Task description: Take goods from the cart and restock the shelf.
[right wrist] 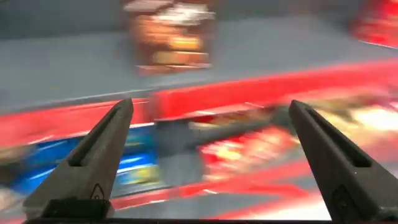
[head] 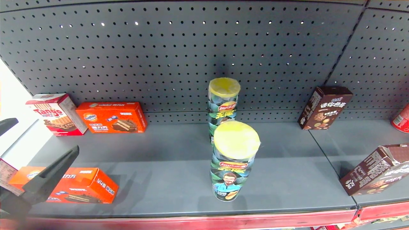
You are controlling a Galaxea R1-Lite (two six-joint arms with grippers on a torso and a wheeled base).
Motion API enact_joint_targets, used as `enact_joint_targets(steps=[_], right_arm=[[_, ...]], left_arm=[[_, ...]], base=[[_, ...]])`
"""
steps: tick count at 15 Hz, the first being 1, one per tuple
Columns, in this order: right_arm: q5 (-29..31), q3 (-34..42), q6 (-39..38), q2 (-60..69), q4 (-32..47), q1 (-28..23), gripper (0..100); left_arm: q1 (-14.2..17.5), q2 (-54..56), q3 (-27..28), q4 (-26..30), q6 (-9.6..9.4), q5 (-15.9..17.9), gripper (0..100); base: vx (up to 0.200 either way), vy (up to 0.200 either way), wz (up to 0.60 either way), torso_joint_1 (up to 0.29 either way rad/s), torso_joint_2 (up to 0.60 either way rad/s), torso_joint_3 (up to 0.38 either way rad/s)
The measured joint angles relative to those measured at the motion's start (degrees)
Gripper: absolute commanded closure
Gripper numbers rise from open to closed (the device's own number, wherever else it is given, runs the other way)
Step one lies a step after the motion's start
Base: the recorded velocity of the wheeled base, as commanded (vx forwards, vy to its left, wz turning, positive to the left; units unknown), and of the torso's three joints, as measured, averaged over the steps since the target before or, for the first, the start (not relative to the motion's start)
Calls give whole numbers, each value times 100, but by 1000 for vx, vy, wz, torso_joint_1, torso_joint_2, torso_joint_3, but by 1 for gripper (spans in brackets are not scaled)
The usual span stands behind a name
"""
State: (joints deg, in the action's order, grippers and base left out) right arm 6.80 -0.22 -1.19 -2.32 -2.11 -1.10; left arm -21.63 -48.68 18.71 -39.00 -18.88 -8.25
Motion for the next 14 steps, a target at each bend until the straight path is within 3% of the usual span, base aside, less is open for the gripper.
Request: enact_joint_targets(steps=[2, 14], right_arm=[[-649, 11, 179, 128, 244, 9, 0], [-653, 22, 162, 224, 229, 22, 0]], left_arm=[[-15, 20, -55, 9, 6, 2, 0], [-11, 1235, -684, 156, -5, -22, 0]], base=[[0, 0, 0, 0, 0, 0], [0, 0, 0, 0, 0, 0]])
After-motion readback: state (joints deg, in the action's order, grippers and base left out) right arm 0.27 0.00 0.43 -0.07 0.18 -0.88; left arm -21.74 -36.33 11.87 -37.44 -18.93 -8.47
